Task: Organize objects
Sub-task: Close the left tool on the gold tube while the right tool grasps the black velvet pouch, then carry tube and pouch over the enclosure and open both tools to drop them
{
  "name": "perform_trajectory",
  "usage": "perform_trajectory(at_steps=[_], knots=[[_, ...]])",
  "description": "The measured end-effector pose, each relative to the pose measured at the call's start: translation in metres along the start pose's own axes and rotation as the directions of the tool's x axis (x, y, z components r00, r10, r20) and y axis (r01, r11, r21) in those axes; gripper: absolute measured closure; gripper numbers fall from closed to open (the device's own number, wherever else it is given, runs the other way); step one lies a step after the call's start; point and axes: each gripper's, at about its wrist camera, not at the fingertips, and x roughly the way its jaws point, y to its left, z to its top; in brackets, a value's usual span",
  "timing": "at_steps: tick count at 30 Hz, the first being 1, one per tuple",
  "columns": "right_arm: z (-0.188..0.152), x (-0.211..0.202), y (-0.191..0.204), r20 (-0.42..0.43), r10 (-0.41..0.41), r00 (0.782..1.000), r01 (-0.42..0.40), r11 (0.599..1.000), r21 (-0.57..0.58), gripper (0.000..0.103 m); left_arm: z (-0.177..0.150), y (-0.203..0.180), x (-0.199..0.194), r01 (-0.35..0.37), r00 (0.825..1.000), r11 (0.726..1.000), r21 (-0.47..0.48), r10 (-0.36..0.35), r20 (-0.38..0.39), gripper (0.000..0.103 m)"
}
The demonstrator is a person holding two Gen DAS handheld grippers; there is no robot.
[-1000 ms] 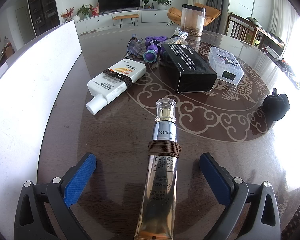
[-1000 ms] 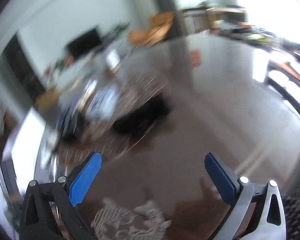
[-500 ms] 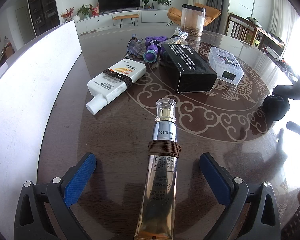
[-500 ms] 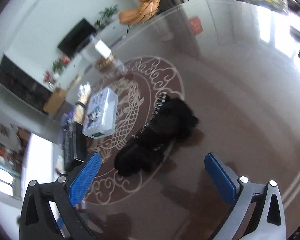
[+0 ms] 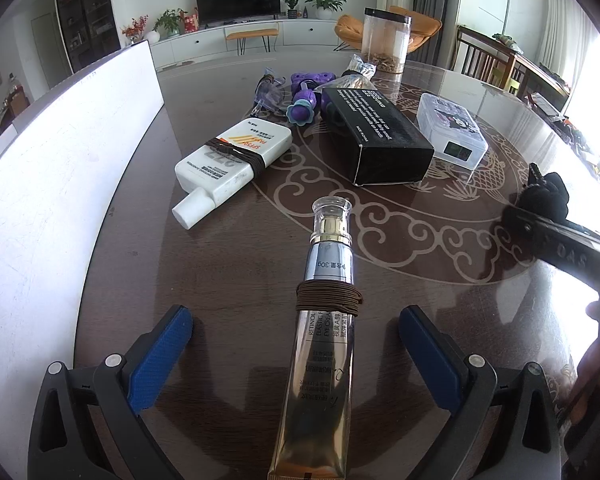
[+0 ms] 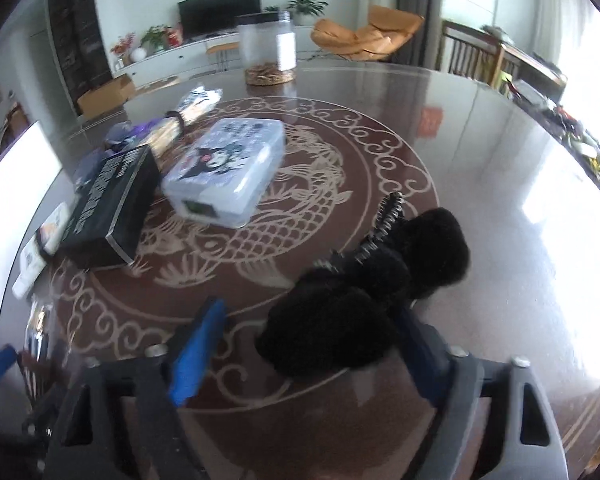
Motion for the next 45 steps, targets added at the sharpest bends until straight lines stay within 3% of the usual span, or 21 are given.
perform_trajectory(at_steps=[2,5,11,12,13,14,15,16,18,20,23,26,27,29,31,33,37,42,45], knots=[[-0.007,-0.008,0.003,0.001,0.032,1.000,-0.032,0.999,-0.031,0.052,0.000,0.001,-0.001,0.013,1.000,1.000,0.013,-0.013,-0.011,0.000],[-0.023,-0.022,-0.001,-0.029,0.106,0.994,-0.106,0.994,-0.024,0.057,-0.002,0.006,-0.003,0.046,0.998,0.997,0.059,-0.043,-0.041,0.000],[-0.057,-0.058,-0.021,-0.115,0.266,0.957,-0.259,0.963,0.076,0.058,-0.004,0.011,-0.005,0.055,0.995,0.996,0.072,-0.049,-0.084,0.000],[-0.056,-0.061,-0.026,-0.108,0.280,0.954,-0.270,0.958,0.099,0.055,-0.003,0.009,-0.005,0.054,0.996,0.995,0.081,-0.048,-0.081,0.004],[-0.053,-0.063,-0.031,-0.095,0.285,0.954,-0.272,0.954,0.125,0.050,-0.003,0.007,-0.006,0.060,0.996,0.994,0.089,-0.053,-0.075,0.012],[-0.049,-0.065,-0.037,-0.081,0.280,0.957,-0.265,0.952,0.153,0.038,-0.002,0.003,-0.008,0.064,0.996,0.993,0.099,-0.058,-0.067,0.018],[-0.042,-0.064,-0.045,-0.063,0.264,0.962,-0.247,0.948,0.201,0.026,-0.001,-0.001,-0.011,0.072,0.996,0.991,0.113,-0.066,-0.056,0.035],[-0.037,-0.063,-0.050,-0.054,0.260,0.964,-0.240,0.940,0.243,0.024,0.000,-0.006,-0.014,0.078,0.996,0.989,0.128,-0.073,-0.045,0.058],[-0.020,-0.048,-0.060,-0.061,0.290,0.955,-0.253,0.904,0.344,0.024,-0.001,-0.016,-0.017,0.086,0.996,0.983,0.161,-0.082,-0.033,0.077],[0.001,-0.022,-0.067,-0.092,0.298,0.950,-0.230,0.868,0.441,0.024,-0.002,-0.019,-0.019,0.079,0.997,0.984,0.162,-0.077,-0.019,0.077],[0.026,0.007,-0.065,-0.127,0.253,0.959,-0.162,0.859,0.486,0.026,-0.006,-0.013,-0.023,0.103,0.995,0.987,0.123,-0.103,-0.014,0.078],[0.041,0.018,-0.053,-0.128,0.198,0.972,-0.132,0.907,0.399,0.066,-0.012,-0.005,-0.028,0.133,0.991,0.986,0.100,-0.133,-0.004,0.078],[0.042,0.017,-0.047,-0.125,0.224,0.967,-0.165,0.917,0.362,0.071,-0.017,-0.002,-0.032,0.140,0.990,0.986,0.096,-0.141,0.007,0.078],[0.033,0.008,-0.040,-0.128,0.237,0.963,-0.188,0.931,0.312,0.071,-0.024,0.003,-0.040,0.166,0.985,0.983,0.085,-0.169,0.030,0.078],[0.017,-0.008,-0.036,-0.114,0.318,0.941,-0.277,0.919,0.280,0.071,-0.033,0.007,-0.056,0.214,0.973,0.974,0.078,-0.220,0.073,0.078],[-0.001,-0.034,-0.028,-0.096,0.349,0.932,-0.324,0.923,0.208,0.071,-0.039,0.008,-0.072,0.230,0.964,0.969,0.094,-0.240,0.113,0.078],[-0.031,-0.078,-0.011,-0.072,0.357,0.931,-0.351,0.933,0.085,0.071,-0.043,0.015,-0.107,0.263,0.942,0.959,0.102,-0.278,0.190,0.078],[-0.055,-0.099,0.014,-0.070,0.369,0.927,-0.367,0.929,0.039,0.071,-0.039,0.036,-0.146,0.305,0.915,0.951,0.058,-0.309,0.260,0.078],[-0.057,-0.112,0.046,-0.076,0.413,0.907,-0.414,0.910,0.004,0.071,-0.033,0.058,-0.175,0.321,0.902,0.947,0.023,-0.313,0.299,0.078]])
